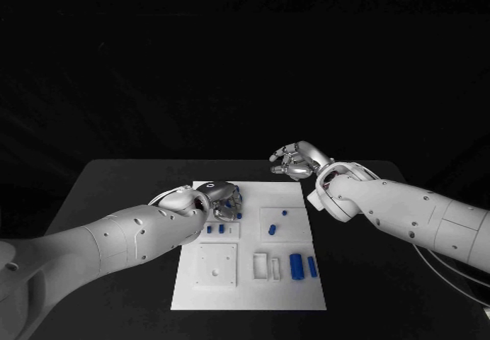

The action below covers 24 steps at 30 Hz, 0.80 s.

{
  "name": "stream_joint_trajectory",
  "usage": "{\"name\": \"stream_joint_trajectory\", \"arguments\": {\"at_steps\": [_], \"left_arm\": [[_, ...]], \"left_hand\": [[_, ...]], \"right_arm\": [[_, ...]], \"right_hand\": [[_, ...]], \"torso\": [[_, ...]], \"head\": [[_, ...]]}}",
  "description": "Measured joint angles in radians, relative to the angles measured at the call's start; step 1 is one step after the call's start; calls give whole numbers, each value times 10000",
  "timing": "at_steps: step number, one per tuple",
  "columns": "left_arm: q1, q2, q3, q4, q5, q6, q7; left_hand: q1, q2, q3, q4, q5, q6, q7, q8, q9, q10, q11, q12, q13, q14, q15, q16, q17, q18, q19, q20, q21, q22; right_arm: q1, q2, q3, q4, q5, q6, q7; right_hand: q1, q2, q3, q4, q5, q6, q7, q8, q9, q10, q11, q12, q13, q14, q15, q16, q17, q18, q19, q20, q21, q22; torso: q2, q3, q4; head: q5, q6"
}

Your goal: Assemble the parts on the task board

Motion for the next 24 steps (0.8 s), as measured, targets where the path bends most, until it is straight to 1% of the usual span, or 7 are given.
{"name": "stream_joint_trajectory", "arguments": {"at_steps": [5, 9, 13, 15, 18, 20, 24], "left_arm": [[-11, 94, 3, -110, 22, 12, 0], [-63, 169, 3, -151, 30, 28, -3], [-111, 226, 0, -187, 30, 61, -7], [-116, 235, -1, -199, 30, 84, -10], [-117, 247, -1, -227, 26, 132, -16], [-117, 251, -4, -238, 18, 167, -20], [-117, 257, -5, -254, 5, 221, -33]], "left_hand": [[-42, 42, -10, 9, -77, 0, 0, 0, -21, 49, 48, -47, -9, 0, 0, 0, 10, 0, 0, 1, 0, 14], [-46, 46, -10, 9, -114, 0, 0, 0, -30, 51, 46, -47, -9, 0, 0, 40, 14, -1, 0, 1, 0, 23], [-46, 46, -10, 9, -157, 0, 0, 0, -44, 142, 22, -47, -9, 1, -1, 81, 31, 1, 33, 36, 39, 35], [-46, 46, -10, 9, -157, 0, 0, 0, -48, 151, 30, -47, -9, 16, -16, 85, 32, 1, 36, 33, 39, 39], [-87, 87, -9, 9, -157, 7, -7, 0, -51, 204, -20, -47, -9, 39, -39, 125, 44, 1, 75, 0, 75, 51], [-68, 106, -9, 9, -157, 65, -50, 53, -60, 264, -8, -47, -8, 40, -40, 125, 44, 1, 109, -4, 78, 57], [-46, 128, -10, 9, -196, 162, -52, 119, -74, 369, -42, -47, 5, 76, -75, 194, 56, 1, 137, -8, 78, 70]], "right_arm": [[9, 5, 0, 28, -18, 0, 0], [20, 5, 0, 34, -29, -1, 0], [31, 5, 0, 38, -30, -1, 0], [35, 5, 0, 39, -30, -1, -1], [42, 5, 0, 42, -30, -1, -1], [45, 3, 0, 43, -30, -1, -2], [51, 2, 0, 47, -30, -1, -3]], "right_hand": [[0, 0, 0, 0, 0, 1, -3, 0, 0, 0, 0, 0, -3, 0, 0, 0, -1, 0, 0, 0, 0, 0], [0, 0, 0, 0, 0, 4, -6, 0, 0, 0, 0, 0, -3, 0, 0, 0, 4, 0, 0, 0, 0, 0], [0, 0, 0, 0, 0, 5, -9, 0, 0, 0, 0, 0, -3, 0, 0, 0, 9, 0, 0, 0, 0, 0], [0, 0, 0, 0, 0, 6, -10, 0, 0, 0, 0, 0, -3, 0, 0, 0, 8, -1, 0, 0, 0, -1], [0, 0, 0, 0, 0, 7, -11, 0, 0, 0, 0, 0, -12, 0, 0, 0, 8, 0, 0, 0, 0, -1], [0, 0, 0, 0, 0, 7, -12, 0, 0, 0, 0, 0, -12, 0, 0, 0, 8, 0, 0, 0, 0, 0], [0, 0, 0, 0, 0, 8, -14, 0, 0, 0, 0, 0, -12, 0, 0, 0, 7, -1, 0, 0, 0, -1]], "torso": [[5, 1, -16], [12, 4, -20], [12, 5, -17], [9, 8, -16], [5, 10, -12], [0, 10, -10], [-8, 10, -4]], "head": [[-6, 9], [-23, -2], [-48, -24], [-61, -31], [-79, -45], [-84, -57], [-97, -61]]}}
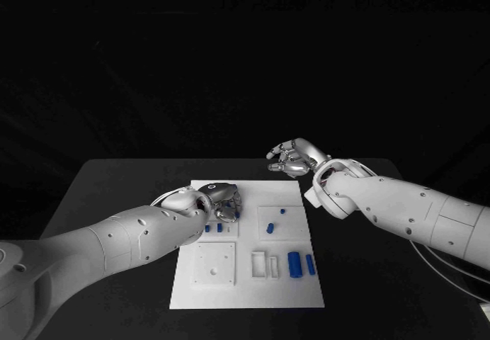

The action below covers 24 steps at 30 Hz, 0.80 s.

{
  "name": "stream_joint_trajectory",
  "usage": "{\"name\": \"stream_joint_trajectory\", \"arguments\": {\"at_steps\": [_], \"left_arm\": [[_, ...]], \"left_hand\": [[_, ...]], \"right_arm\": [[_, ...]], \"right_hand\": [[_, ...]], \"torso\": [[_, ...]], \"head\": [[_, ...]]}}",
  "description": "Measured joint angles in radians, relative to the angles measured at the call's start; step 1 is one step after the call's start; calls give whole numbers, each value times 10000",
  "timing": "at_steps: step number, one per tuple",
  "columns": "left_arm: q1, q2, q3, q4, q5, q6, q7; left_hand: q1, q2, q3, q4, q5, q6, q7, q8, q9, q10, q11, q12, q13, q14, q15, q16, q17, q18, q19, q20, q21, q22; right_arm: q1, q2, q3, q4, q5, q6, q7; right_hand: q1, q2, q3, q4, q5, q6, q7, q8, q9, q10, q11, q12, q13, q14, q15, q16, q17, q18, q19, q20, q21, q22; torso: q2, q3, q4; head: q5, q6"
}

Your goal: Assemble the parts on the task board

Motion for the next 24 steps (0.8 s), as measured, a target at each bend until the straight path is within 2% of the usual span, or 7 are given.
{"name": "stream_joint_trajectory", "arguments": {"at_steps": [2, 6, 9, 15, 17, 24], "left_arm": [[0, 6, -1, -12, -8, 22, -6], [3, 37, -2, -53, -42, 52, -18], [7, 78, -12, -107, -75, 65, -28], [-5, 150, -16, -206, -121, 48, -45], [-7, 161, -16, -223, -130, 39, -51], [-13, 174, -14, -265, -161, 20, -73]], "left_hand": [[9, 102, 0, 0, 0, 73, -71, 46, -1, 156, -44, 0, 24, 4, -3, 0, 0, 2, 9, 3, 40, 21], [27, 119, 0, 0, 0, 146, -73, 63, -12, 206, -76, 0, 36, 35, -34, 0, 0, 5, 11, 3, 40, 27], [37, 229, 0, 0, 0, 160, -87, 93, -26, 296, -90, 0, 43, 35, -34, 0, 9, 6, 27, -11, 40, 36], [35, 230, 0, 0, 1, 197, -124, 93, -46, 303, -95, 2, 80, 70, -69, 0, 9, 8, 46, -27, 77, 47], [47, 323, 0, 0, 1, 197, -124, 93, -51, 316, -109, 9, 82, 70, -69, 35, 8, 11, 46, -28, 77, 47], [139, 414, 35, -35, 1, 269, -126, 143, -80, 494, -145, 17, 83, 107, -105, 40, 8, 16, 83, -63, 77, 58]], "right_arm": [[3, 0, 0, 1, 0, 0, 0], [9, 0, 0, 2, -1, -1, 0], [9, 6, 0, 2, -2, -1, 0], [11, 14, 0, 3, -3, -2, 0], [11, 19, 0, 3, -4, -2, 0], [11, 19, 0, -1, -7, -2, 0]], "right_hand": [[0, 0, 0, 0, 0, 3, -3, 0, 0, 0, 0, 0, 0, 0, 0, 0, 0, 0, 0, 0, 0, 0], [0, 0, -18, 18, 0, 6, -7, 0, 0, 0, 0, 0, 1, 0, 0, 0, -1, 0, 0, 0, 0, 0], [0, 0, -30, 30, 0, 6, -8, 0, 0, 0, 0, 0, -4, 0, 0, 0, -1, 1, 0, 0, 0, 0], [0, 0, -30, 30, 39, -1, -19, 35, 0, 0, 0, 0, -13, 0, 0, 0, -1, 0, 0, 0, 0, 0], [0, 0, -30, 30, 39, 20, -5, 35, 0, 0, 0, 0, -12, 0, 0, 0, -2, 1, 0, 0, 0, -1], [0, 0, -30, 30, 39, 43, -2, 35, 0, 1, 0, 0, -12, 0, 0, 0, 7, 0, 0, 0, 0, 0]], "torso": [[-2, 0, 4], [-3, -6, 8], [-3, -9, 9], [0, -12, 7], [2, -15, 5], [3, -16, 3]], "head": [[-4, -1], [-10, 0], [-14, 6], [-15, 6], [-15, 2], [-24, -16]]}}
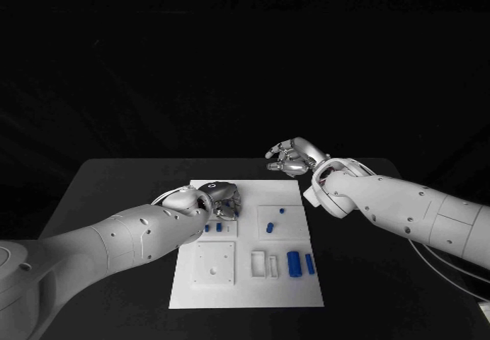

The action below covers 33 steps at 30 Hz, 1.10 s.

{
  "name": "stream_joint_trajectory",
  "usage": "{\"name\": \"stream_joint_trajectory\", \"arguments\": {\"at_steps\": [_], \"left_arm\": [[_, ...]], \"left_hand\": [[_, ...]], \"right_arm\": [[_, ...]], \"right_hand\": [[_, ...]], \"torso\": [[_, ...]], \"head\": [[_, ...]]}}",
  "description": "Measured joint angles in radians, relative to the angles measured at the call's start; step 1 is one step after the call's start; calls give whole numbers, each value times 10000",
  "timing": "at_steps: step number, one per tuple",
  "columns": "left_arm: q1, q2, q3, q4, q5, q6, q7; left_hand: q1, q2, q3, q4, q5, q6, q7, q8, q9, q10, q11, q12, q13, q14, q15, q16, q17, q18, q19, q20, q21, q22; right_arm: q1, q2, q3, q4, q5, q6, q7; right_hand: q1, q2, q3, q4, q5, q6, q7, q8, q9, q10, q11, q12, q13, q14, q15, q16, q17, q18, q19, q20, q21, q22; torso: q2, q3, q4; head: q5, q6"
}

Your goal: Assemble the parts on the task board

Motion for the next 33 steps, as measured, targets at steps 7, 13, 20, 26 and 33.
{"name": "stream_joint_trajectory", "arguments": {"at_steps": [7, 13, 20, 26, 33], "left_arm": [[-5, 13, 0, -15, -46, 0, 0], [-16, 19, 2, -32, -103, -19, -3], [-47, -13, -6, -16, -131, -173, 12], [-79, -136, -25, 58, -70, -423, 26], [-101, -313, -31, 222, 87, -701, 31]], "left_hand": [[107, 107, 76, -77, 0, 92, -26, 77, -38, 161, -60, 41, 19, 29, -29, 0, -1, 20, -6, -43, 0, 16], [188, 186, 76, -77, 0, 306, -122, 204, -53, 384, -160, 102, 63, 49, -96, 0, -9, 20, 27, -77, 40, 39], [255, 272, 104, -49, 98, 550, -196, 333, -51, 586, -315, 178, 138, 45, -185, 0, -37, -5, 100, -149, 78, 69], [119, 407, 104, -49, 99, 606, -203, 348, -52, 662, -333, 186, 143, 34, -251, -1, -39, -9, 124, -172, 116, 69], [93, 433, 103, -50, 97, 613, -206, 348, -54, 715, -352, 185, 149, 34, -251, -1, -52, -15, 138, -183, 116, 78]], "right_arm": [[1, 0, 0, 0, -1, 0, 0], [2, 0, 0, 2, -3, -2, 0], [2, -6, 0, 3, -4, -4, 0], [2, -6, 0, 3, -5, -6, 0], [2, -4, 0, 0, -6, -8, 2]], "right_hand": [[0, 0, 0, 0, 0, 1, -1, 0, 0, 0, 0, 0, -2, 0, 0, 0, -1, 1, 0, 0, 0, 0], [0, 0, 0, 0, 0, 1, -2, -1, 0, 0, 0, 0, -9, 0, 0, 0, -2, 1, 0, 0, 0, 0], [0, 0, 0, 0, 0, 0, -3, -1, 0, 0, 0, 0, -8, 0, 0, 0, -3, 1, 0, 0, 0, 6], [0, 0, 0, 0, 0, 1, -6, -2, 0, 0, 0, 0, -19, 0, 0, 0, -3, 1, 0, 0, 0, 8], [0, 0, 1, 0, -1, 14, -20, -3, 0, 0, 0, 0, -19, 0, 0, 0, 6, 1, 0, 0, 0, 7]], "torso": [[-4, 0, 9], [-8, 1, 9], [-9, 0, 11], [-9, 0, 14], [-7, 0, 10]], "head": [[-11, -5], [-12, -5], [-12, 2], [-4, 25], [10, 57]]}}
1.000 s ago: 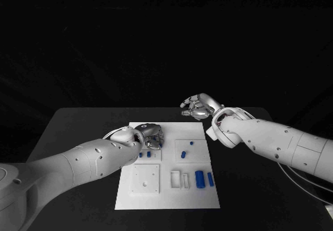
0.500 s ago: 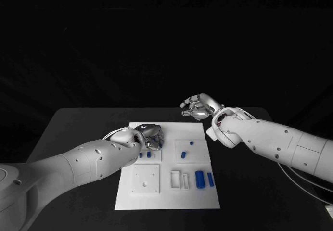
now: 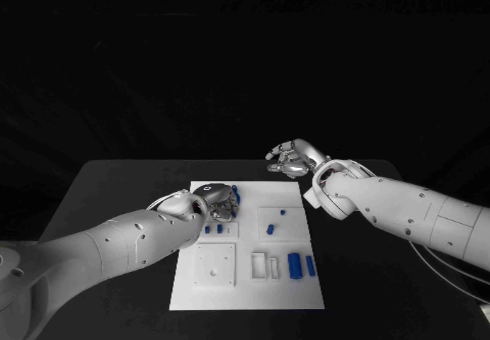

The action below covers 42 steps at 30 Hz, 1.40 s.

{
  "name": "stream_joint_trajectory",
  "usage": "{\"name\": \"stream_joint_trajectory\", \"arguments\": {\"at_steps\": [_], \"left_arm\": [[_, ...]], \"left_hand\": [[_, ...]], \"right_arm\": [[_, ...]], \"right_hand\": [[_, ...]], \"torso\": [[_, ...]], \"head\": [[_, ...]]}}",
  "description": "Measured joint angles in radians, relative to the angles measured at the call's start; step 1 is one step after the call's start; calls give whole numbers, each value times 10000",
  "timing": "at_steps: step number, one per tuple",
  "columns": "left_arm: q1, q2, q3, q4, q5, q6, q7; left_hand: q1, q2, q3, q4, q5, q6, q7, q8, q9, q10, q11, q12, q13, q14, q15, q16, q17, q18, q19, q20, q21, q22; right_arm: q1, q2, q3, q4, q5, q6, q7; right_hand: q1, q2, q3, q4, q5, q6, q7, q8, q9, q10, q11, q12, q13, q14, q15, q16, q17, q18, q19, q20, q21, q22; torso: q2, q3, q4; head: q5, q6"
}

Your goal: Assemble the parts on the task board

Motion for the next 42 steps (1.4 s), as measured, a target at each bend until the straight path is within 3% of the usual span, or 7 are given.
{"name": "stream_joint_trajectory", "arguments": {"at_steps": [5, 9, 12, 18, 21, 32, 42], "left_arm": [[1, -157, 17, 190, 155, -130, 32], [8, -323, 144, 473, 272, -206, 54], [12, -443, 388, 651, 360, -223, 65], [24, -911, 669, 1043, 506, -219, 68], [62, -1152, 742, 1184, 549, -195, 53], [112, -1478, 747, 1136, 619, 100, -21], [109, -1561, 729, 1065, 618, 485, -95]], "left_hand": [[0, 0, 0, 0, -1, 27, -28, 41, -4, 2, -1, -1, 7, 0, 0, 0, 0, 0, 1, 2, 0, 0], [-1, -1, -1, 0, -2, 25, -36, 40, -4, 38, -36, -8, 7, 1, 1, 0, 0, 0, 20, -16, 0, -1], [0, -2, -1, -1, -3, 29, -41, 41, -16, 42, -36, -8, 7, 1, 1, 0, 0, -2, 31, -38, 0, -1], [-1, -2, -1, -1, -12, 32, -38, 39, -19, 49, -29, -8, 6, 23, -19, 0, 0, -8, -2, -71, 0, 8], [-1, -3, -1, -1, 31, 48, -22, 38, -18, 49, -29, -9, 6, 39, -34, 0, 1, -11, -2, -71, 0, 8], [0, -4, -14, -14, 40, 49, -21, 39, -18, 53, -21, -9, 26, 34, -38, 0, -8, -15, -3, -70, 0, 6], [12, -17, -14, -14, 39, 61, -9, 59, -33, 100, -47, -9, 25, 14, -58, 0, -8, -16, -3, -68, 0, 5]], "right_arm": [[0, -15, 0, -10, -1, -1, 1], [0, -20, 0, -9, -1, -3, 1], [0, -33, 0, -4, -1, -3, 1], [0, -69, 0, -3, -2, -3, 1], [0, -86, 0, -3, -2, -3, 1], [0, -90, 0, -18, -3, -2, -2], [0, -89, 0, -30, -4, -1, -2]], "right_hand": [[0, 0, 0, 0, 0, 0, -1, 0, 0, 0, 0, 0, 0, 0, 0, 0, 0, 0, 0, 0, 0, -1], [0, 0, 0, 0, 0, 0, -3, 0, 0, 0, 0, 0, -1, 0, 0, 0, -1, -1, 0, 0, 0, -1], [0, 0, 0, 0, 0, -15, -18, -1, 0, 0, 0, 0, -8, 0, 0, 0, -1, -1, 0, 0, 0, -1], [0, 0, 0, 0, 0, -15, -20, -1, 0, 0, 0, 0, -8, 0, 0, 0, -2, 0, 0, 0, 0, -2], [0, 0, 0, 0, 0, -15, -20, -1, 0, 0, 0, 0, -8, 0, 0, 0, -3, 0, 0, 0, 0, -2], [0, 0, 0, 0, 0, -15, -22, -1, 0, 0, 0, 0, -17, 0, 0, 0, -4, 0, 0, 0, 0, -4], [0, 0, 0, 0, 0, -22, 11, -1, 0, 0, 0, 0, -17, 0, 0, 0, 5, 0, 0, 0, 0, -4]], "torso": [[-4, -1, 4], [-14, -3, 12], [-15, -9, 20], [-15, -14, 31], [-18, -15, 36], [-20, -45, 68], [-8, -36, 42]], "head": [[7, 19], [14, 49], [17, 72], [49, 101], [65, 105], [142, 115], [195, 84]]}}
